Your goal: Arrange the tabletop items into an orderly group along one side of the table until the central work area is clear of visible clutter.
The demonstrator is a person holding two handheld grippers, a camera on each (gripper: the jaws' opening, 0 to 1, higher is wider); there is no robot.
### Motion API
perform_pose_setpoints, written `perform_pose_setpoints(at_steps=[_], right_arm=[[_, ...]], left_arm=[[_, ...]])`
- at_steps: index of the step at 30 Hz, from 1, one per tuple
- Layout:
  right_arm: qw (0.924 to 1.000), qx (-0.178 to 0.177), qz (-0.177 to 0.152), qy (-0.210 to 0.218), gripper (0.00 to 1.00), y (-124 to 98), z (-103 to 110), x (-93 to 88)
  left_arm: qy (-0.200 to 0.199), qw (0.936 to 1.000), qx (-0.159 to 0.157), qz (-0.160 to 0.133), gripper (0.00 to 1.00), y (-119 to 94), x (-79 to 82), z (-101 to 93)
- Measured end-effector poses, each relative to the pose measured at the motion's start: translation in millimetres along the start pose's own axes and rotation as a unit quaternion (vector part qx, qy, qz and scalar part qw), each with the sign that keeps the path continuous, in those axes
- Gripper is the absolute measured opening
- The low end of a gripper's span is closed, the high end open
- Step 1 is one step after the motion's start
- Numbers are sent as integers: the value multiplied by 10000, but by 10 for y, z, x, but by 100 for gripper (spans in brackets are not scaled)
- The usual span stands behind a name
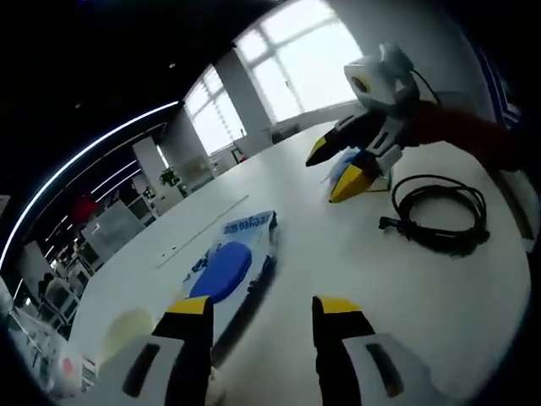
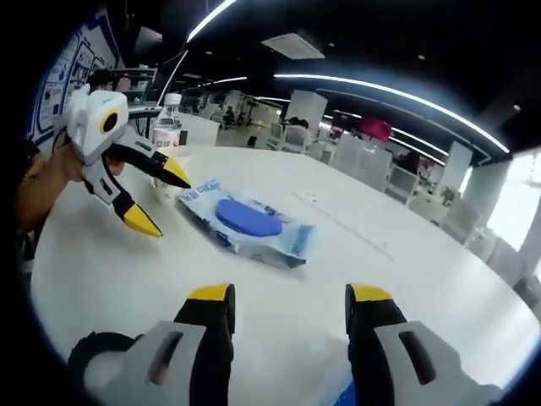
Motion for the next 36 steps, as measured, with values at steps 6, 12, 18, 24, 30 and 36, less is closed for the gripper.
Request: perform_pose_setpoints(at_steps=[6,12,18,24,30,36], right_arm=[[10000,32,25,-47,48,73,-28,14],[9999,81,56,-89,47,165,-27,7],[9998,135,76,-123,45,252,-39,-2],[9997,164,107,-174,43,279,-38,-28],[9996,158,119,-212,42,276,-50,-31],[9994,194,112,-248,39,302,-57,-6]], left_arm=[[10,9998,83,163,40,12,-36,36],[34,9996,108,260,38,27,-64,63],[6,9993,52,359,36,44,-89,47],[79,9991,73,403,34,62,-78,47],[156,9989,75,436,34,72,-72,39],[254,9983,84,523,30,97,-84,45]])
Point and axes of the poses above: the point that each gripper's makers call its tool centre point, and the gripper's own axes: y roughly forward along the fingers, z roughly to its left, x roughly out of its top, the point moved 1 cm from there along -y, roughly backward along the fingers, and after that the axes turned 3 degrees about -z, right-handed, at the moved point
